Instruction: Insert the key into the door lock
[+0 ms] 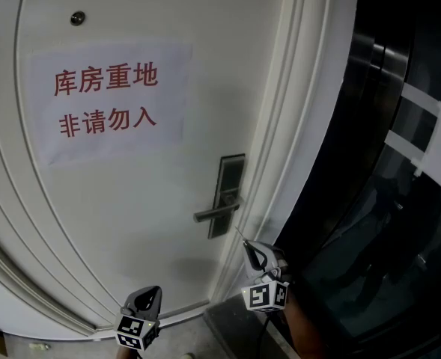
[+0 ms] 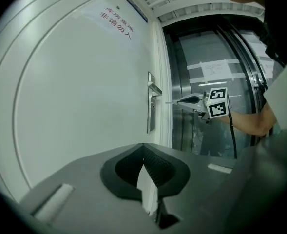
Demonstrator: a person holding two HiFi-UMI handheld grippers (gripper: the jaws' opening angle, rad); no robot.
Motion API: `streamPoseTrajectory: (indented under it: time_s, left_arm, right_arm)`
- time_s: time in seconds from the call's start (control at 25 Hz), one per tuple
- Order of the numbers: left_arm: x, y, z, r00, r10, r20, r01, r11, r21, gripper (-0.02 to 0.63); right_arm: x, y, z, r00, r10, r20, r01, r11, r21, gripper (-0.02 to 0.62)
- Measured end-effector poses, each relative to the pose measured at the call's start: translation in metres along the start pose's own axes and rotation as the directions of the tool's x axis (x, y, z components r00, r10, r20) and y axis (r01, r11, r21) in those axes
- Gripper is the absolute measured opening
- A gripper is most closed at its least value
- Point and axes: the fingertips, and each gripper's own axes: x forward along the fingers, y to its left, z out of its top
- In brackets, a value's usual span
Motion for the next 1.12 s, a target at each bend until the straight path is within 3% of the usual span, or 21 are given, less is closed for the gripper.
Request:
streamPoseTrajectory:
  time_s: [0.36,0.64,1.12]
  left_arm:
    - [0.007,0.015,-0.011,1.0,0.004,-0.02,-0.004,1.0,-0.021,0.002]
    - [0.007,0.027,-0.015,1.0,0.016,-0.024,-0.017,0.999,-0.04,0.002]
    - [0.007,0.039,-0.021,0.999,0.028,-0.032,-0.03,0.998,-0.06,0.002]
  right_arm:
    - [0.037,0.009,0.001,0.998,0.008,-0.054,-0.02,0.975,-0.221,0.011]
    - [0.056,0.014,0.001,0.997,-0.021,-0.069,-0.008,0.922,-0.388,0.011]
    - [0.068,0.013,-0.003,0.996,-0.03,-0.089,-0.011,0.908,-0.419,0.011]
